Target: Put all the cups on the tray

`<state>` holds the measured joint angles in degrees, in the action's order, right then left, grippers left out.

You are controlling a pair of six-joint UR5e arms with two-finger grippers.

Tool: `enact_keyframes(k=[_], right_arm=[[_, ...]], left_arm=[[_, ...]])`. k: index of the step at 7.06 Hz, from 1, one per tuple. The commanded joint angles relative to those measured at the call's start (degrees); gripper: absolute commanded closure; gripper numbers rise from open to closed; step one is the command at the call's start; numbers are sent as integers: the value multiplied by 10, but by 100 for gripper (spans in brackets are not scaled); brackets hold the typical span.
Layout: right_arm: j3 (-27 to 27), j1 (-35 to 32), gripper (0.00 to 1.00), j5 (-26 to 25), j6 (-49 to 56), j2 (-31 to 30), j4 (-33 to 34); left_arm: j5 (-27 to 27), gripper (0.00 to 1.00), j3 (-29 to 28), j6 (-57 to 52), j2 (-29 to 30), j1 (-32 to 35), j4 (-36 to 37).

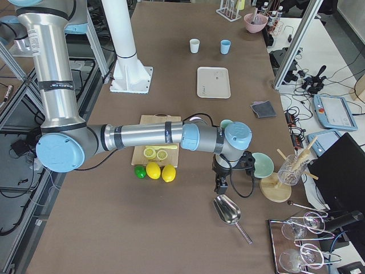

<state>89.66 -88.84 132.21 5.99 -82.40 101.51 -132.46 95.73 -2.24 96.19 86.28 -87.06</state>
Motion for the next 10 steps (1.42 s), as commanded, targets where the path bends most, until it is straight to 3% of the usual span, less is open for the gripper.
enact_keyframes(k=[1, 2, 6, 7, 8, 10], right_arm=[[2, 2, 0, 0, -1, 1, -1], [2, 2, 0, 0, -1, 1, -10], [4, 19, 0, 11, -4, -5, -80], [5, 24, 0, 16, -4, -5, -93], [23, 25, 0, 28, -4, -6, -104], [35, 75, 0, 65, -4, -20, -198]], left_arm=[[17, 2, 7, 0, -8, -1, -8], [55, 2, 9, 2, -9, -5, -9], [62, 2, 20, 5, -18, -4, -31], [57, 2, 20, 34, -16, -4, -32], [58, 2, 48, 149, -18, -5, -40], [55, 2, 76, 163, -38, -11, -90]])
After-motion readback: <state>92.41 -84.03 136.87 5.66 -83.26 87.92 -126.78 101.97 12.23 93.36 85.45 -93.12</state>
